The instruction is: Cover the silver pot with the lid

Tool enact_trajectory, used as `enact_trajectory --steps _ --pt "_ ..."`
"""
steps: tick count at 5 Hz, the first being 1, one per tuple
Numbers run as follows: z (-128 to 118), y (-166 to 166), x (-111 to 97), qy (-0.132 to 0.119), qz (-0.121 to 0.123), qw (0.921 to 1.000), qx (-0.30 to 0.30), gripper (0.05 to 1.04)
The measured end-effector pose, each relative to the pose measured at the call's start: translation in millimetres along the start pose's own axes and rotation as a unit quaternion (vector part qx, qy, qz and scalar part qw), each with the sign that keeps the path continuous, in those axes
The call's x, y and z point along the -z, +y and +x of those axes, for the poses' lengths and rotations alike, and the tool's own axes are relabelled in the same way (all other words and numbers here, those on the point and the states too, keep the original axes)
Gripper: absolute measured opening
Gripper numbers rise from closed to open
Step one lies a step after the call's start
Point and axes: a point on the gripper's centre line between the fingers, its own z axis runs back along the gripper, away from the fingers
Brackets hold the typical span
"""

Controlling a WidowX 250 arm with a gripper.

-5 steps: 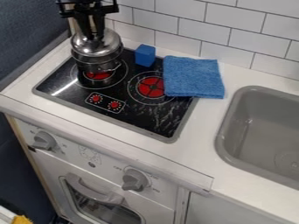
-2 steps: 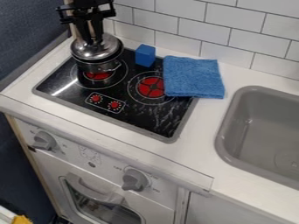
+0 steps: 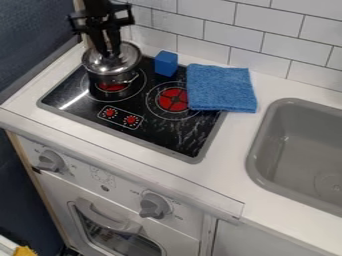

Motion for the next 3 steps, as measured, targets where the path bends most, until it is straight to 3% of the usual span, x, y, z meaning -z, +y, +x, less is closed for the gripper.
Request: enact_trajectory --steps 1,3 --pt "-1.8 0.2 0.0 0.000 0.000 1.0000 0.001 0.332" --pt "-5.2 -7.3 -0.6 0.011 0.004 0.9999 0.009 0.906"
